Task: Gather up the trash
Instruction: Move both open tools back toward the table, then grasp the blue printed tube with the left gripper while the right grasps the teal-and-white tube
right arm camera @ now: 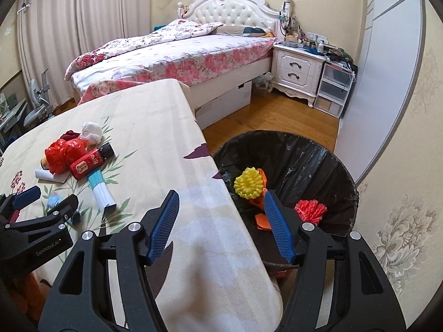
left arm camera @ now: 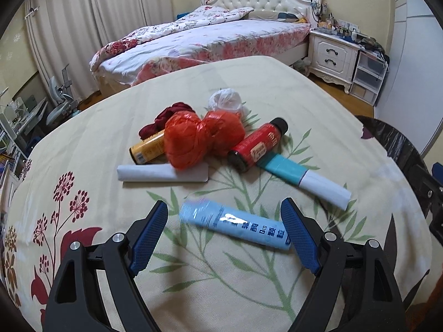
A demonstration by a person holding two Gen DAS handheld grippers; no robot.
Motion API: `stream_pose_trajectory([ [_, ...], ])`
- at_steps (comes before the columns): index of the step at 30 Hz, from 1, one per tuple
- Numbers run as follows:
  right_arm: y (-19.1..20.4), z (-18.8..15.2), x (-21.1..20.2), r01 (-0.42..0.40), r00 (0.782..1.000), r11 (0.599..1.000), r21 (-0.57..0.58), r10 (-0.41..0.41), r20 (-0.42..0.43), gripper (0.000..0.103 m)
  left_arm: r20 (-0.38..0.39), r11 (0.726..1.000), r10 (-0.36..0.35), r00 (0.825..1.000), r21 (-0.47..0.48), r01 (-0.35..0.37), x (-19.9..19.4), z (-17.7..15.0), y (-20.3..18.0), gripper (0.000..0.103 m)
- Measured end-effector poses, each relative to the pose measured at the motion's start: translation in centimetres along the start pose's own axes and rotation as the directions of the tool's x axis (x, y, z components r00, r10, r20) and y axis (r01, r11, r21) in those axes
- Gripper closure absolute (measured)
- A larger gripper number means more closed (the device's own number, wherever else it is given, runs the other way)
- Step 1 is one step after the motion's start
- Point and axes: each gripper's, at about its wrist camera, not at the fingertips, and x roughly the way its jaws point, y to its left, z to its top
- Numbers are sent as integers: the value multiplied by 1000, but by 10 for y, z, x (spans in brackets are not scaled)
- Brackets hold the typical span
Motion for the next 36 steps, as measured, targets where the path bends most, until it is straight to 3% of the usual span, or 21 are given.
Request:
stream_pose_trajectory([
  [11, 11, -5, 2, -28, 1000, 1000, -10, 28, -13, 41, -49, 999, -9, 999, -36, 7, -10, -27, 34, 22],
  [17, 17, -7, 2, -39, 999, 999, -22, 39, -17, 41, -42, 999, -40, 998, -34, 39, -12, -24, 35, 22],
  [19, 19, -7, 1, -41, 999, 999, -27, 40, -18, 41, -20, 999, -40, 999, 0, 40, -12, -22, 29, 26],
  [21, 21, -7, 1, -45, 999, 999, -30, 44, -20, 41, -26, 998, -49, 998, 23, 50, -8, -20, 26, 37],
  [26, 29, -6, 0, -54, 998, 997, -47, 53, -21, 41, -37, 995, -104, 994, -4, 104, -5, -20, 31, 49],
  [30, 37, -5, 2, -67, 997, 996, -60, 65, -28, 41, -16, 993, -111, 994, 30, 111, -8, -22, 27, 73],
  [33, 44, -5, 2, -87, 996, 994, -68, 85, -35, 41, -7, 991, -129, 992, 36, 129, -10, -25, 27, 83],
  [36, 51, -5, 3, -105, 994, 991, -82, 102, -41, 41, -8, 987, -159, 987, 6, 159, -12, -26, 36, 83],
])
